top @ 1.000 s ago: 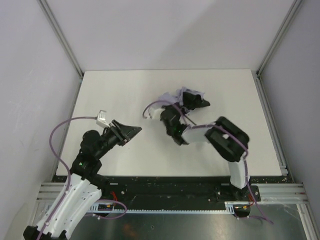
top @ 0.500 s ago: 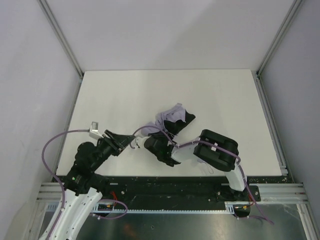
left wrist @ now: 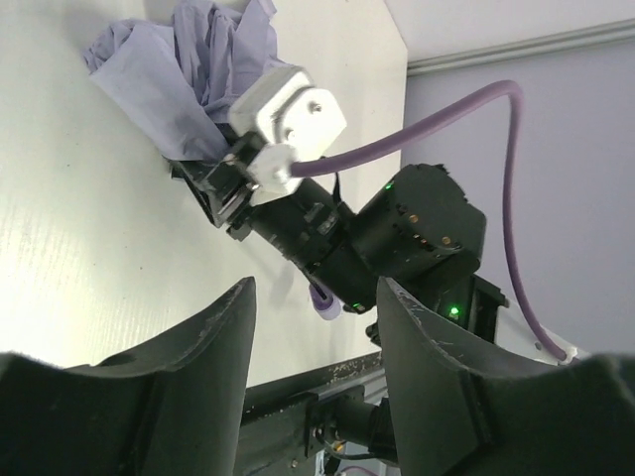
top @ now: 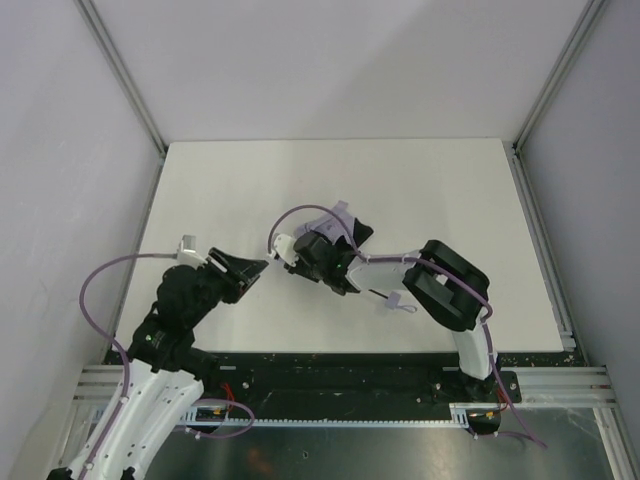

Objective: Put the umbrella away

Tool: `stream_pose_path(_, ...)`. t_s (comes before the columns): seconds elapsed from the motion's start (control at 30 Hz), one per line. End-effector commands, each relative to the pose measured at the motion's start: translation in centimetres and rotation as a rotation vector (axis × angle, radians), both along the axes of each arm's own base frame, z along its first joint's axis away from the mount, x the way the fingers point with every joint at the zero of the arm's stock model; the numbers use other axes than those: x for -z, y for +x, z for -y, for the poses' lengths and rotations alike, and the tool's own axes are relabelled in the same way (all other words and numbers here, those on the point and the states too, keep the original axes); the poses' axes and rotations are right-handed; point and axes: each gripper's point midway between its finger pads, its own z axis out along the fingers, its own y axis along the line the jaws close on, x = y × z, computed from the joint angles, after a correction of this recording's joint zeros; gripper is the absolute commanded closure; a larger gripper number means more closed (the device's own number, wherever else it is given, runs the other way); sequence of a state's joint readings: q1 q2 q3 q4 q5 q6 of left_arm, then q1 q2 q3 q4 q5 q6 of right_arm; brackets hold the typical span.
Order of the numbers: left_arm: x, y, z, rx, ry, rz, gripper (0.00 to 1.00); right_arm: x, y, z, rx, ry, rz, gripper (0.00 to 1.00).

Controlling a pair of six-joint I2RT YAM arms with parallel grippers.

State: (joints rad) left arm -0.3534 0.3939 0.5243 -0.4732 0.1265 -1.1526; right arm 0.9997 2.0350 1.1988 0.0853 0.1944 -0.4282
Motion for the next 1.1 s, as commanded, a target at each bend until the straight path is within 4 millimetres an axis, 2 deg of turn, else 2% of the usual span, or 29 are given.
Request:
stream_pose_path(0.0, -0.3, 0.9, -0.7, -0.065, -0.018, -0.012, 0.43, 12.8, -14.1, 7.9, -0.035, -0.246, -0.722, 1.0)
stream_pose_path(0.07, 1.2, 1.0, -0.6, -0.084, -0.037, -0.064, 0.41, 12.9, -14.4, 8.2, -0.015, -0.234, -0.766, 1.0)
stream_pose_path(0.23, 6.9, 1.3, -0.4, -0.152, -0.08, -0.293, 0.35, 12.4, -14.2, 8.2, 0.012, -0.179, -0.841, 1.0)
stream_pose_path(0.3, 8.3, 1.7, -0.3, -0.169, -0.079, -0.347, 0.31, 12.1, -14.2, 8.2, 0.018, -0.158, -0.867, 1.0)
stream_pose_path(0.5, 9.8, 3.9, 1.0, -0.168, -0.167, -0.378, 0.19, 11.8, -14.3, 8.2, 0.022, -0.104, -0.942, 1.0)
stream_pose_path(0.67, 10.2, 5.9, 1.9, -0.156, -0.213, -0.371, 0.14, 11.4, -14.4, 7.8, 0.002, -0.054, -0.99, 1.0)
stream_pose_path(0.8, 10.7, 7.2, 2.8, -0.13, -0.242, -0.369, 0.02, 10.8, -14.3, 7.5, -0.005, -0.009, -1.022, 1.0)
stream_pose_path(0.93, 12.1, 7.9, 2.8, -0.148, -0.231, -0.389, 0.01, 10.5, -14.1, 7.5, -0.003, 0.006, -1.033, 1.0)
stream_pose_path(1.07, 12.6, 8.6, 2.1, -0.192, -0.209, -0.361, 0.02, 10.3, -13.9, 7.4, -0.003, 0.018, -1.032, 1.0)
